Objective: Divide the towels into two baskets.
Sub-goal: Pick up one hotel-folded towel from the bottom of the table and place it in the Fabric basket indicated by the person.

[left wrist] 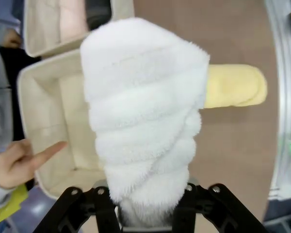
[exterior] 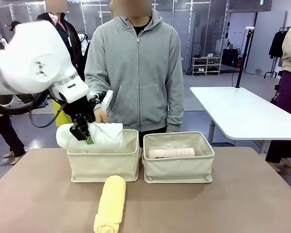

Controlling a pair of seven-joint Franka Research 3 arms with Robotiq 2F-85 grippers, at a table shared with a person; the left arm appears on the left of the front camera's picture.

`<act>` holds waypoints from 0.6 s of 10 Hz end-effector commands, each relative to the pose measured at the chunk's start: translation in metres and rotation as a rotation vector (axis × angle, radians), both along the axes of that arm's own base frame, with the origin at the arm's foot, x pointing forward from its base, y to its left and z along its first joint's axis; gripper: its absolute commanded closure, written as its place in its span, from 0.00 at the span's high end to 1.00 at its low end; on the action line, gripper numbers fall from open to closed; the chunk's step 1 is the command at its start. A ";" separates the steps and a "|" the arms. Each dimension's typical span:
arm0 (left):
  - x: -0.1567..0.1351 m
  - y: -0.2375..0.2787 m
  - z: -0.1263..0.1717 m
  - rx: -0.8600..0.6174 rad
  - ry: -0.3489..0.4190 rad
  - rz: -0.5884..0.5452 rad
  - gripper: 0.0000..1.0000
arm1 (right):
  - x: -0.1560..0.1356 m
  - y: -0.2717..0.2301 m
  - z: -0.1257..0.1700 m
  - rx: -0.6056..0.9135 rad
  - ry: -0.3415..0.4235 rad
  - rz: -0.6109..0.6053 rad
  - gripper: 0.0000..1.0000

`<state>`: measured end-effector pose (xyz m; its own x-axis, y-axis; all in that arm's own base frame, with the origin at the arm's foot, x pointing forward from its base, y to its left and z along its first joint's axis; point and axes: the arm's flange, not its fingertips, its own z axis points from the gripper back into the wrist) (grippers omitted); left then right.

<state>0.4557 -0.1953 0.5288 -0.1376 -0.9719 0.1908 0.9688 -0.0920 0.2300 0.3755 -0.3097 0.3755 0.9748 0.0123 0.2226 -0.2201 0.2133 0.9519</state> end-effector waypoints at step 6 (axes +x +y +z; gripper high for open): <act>0.133 0.001 -0.056 0.006 -0.021 0.016 0.38 | -0.003 0.004 0.002 -0.004 0.001 -0.005 1.00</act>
<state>0.5788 -0.1875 0.4795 -0.1338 -0.9696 0.2050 0.9692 -0.0850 0.2310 0.3754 -0.3097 0.3755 0.9748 0.0122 0.2226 -0.2200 0.2133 0.9519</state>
